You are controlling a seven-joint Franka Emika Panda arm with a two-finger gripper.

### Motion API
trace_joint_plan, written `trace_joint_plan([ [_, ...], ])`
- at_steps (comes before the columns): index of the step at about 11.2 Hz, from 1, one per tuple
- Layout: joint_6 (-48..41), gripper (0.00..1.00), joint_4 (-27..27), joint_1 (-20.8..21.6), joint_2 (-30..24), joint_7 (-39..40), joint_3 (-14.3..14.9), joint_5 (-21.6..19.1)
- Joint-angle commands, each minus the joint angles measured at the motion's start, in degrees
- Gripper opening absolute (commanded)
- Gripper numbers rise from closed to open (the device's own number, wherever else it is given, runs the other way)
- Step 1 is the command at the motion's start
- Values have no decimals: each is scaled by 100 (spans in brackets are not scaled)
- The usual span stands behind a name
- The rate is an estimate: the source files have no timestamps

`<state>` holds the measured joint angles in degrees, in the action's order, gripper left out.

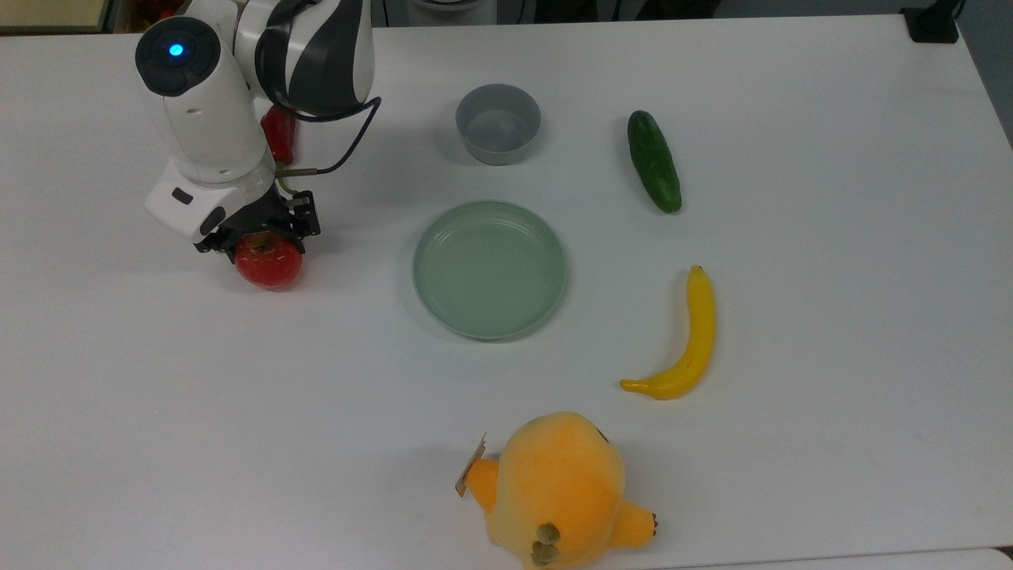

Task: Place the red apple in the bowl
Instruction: 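Lift the red apple up off the table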

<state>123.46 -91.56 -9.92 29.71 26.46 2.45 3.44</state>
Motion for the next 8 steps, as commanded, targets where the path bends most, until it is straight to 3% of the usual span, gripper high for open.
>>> trace_joint_plan([
  [1,82,18,-134,25,-193,44,37,52],
  [8,-997,19,-73,174,-1071,26,-33,8],
])
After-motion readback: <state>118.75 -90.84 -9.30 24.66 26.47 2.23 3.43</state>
